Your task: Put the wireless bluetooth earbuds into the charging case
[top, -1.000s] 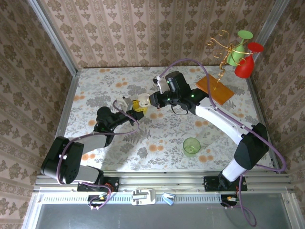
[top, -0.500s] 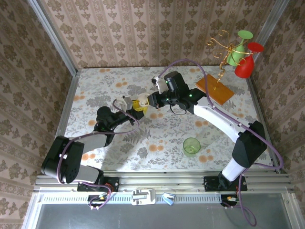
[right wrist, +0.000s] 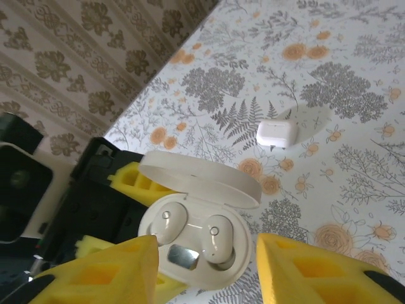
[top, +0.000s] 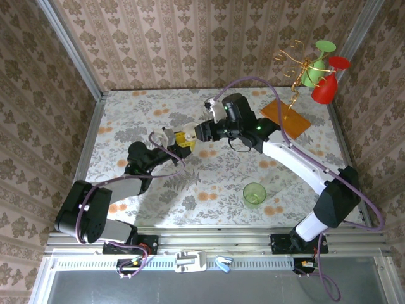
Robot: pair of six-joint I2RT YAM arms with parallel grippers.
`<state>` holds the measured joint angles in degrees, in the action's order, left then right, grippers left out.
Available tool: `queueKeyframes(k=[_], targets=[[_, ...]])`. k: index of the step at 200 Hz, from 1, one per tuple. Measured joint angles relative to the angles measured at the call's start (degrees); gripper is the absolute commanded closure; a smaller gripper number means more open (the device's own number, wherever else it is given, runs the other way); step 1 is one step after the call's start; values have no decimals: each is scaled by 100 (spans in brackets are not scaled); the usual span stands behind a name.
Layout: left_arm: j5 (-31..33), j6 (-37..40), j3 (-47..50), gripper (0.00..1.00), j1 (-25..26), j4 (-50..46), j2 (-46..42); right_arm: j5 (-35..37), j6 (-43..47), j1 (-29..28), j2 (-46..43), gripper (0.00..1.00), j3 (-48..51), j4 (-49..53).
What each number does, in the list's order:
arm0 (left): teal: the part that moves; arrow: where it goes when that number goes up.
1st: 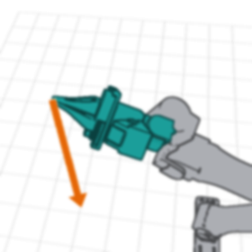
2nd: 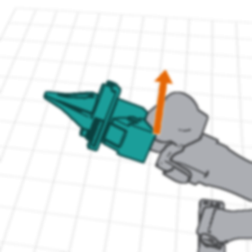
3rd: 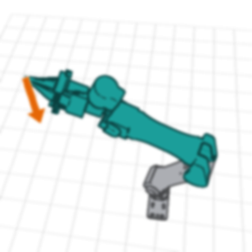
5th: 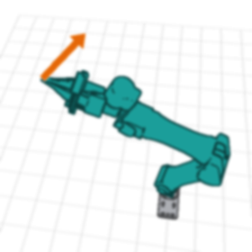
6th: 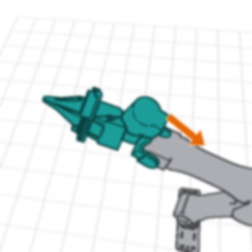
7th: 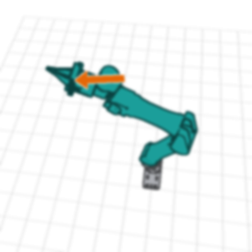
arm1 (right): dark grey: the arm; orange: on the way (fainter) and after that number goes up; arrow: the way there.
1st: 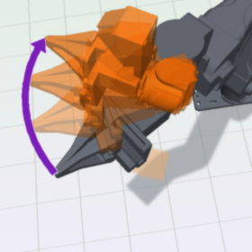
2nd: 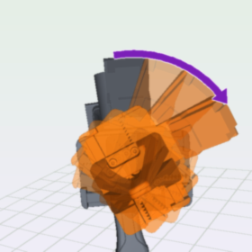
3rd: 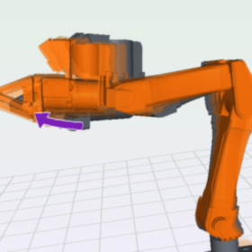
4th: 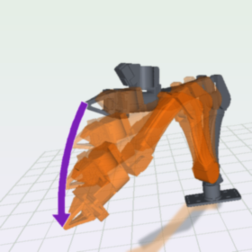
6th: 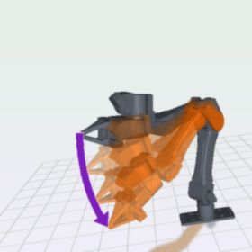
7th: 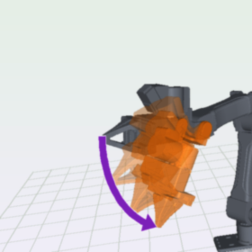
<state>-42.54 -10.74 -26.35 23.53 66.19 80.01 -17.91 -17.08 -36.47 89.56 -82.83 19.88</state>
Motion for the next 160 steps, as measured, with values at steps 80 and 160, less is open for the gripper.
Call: queueKeyframes(k=[80, 160], targets=[[-468, 348, 2, 79, 2, 398, 289, 345, -131, 11, 457, 43, -1187, 761], [-343, 437, 74, 80, 2, 361, 234, 339, -103, 9, 868, 38, -1541, 1600]])
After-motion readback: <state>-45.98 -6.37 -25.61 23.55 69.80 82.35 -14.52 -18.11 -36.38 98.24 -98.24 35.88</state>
